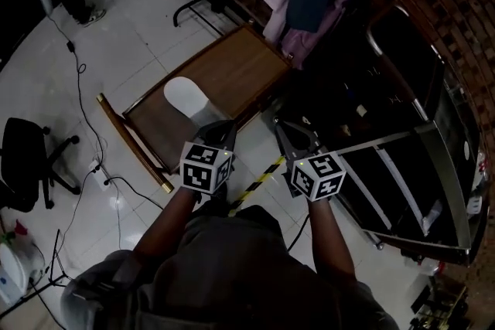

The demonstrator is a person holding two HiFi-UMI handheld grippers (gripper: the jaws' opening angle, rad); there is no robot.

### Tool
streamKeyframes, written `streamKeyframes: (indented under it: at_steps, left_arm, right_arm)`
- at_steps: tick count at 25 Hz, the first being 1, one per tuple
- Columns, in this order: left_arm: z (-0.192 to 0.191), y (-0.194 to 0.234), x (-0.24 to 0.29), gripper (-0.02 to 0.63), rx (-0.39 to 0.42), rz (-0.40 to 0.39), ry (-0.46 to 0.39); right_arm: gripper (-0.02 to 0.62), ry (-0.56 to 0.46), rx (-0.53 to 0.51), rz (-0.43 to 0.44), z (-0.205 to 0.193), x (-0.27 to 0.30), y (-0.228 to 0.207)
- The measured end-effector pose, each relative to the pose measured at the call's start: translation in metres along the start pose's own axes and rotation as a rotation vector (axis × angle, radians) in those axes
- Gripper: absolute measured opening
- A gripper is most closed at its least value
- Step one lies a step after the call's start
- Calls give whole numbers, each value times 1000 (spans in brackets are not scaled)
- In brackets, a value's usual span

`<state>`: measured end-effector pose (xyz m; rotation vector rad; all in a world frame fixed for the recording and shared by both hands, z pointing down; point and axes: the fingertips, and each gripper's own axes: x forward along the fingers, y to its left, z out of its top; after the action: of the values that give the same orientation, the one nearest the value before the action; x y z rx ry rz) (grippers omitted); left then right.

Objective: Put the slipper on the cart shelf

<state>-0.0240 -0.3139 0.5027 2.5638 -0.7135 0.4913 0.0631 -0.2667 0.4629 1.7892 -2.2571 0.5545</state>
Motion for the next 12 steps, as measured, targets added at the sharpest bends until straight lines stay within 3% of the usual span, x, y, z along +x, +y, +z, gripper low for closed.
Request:
streamKeyframes:
  at_steps: [5, 12]
  left_arm:
    - [-2, 54, -8, 8, -94, 176, -31]
    - [-10, 100, -24, 8, -163, 417, -71]
  right_arm:
    - [1, 75, -54, 154, -2, 67, 11]
    - [25, 183, -182, 417, -24, 146, 45]
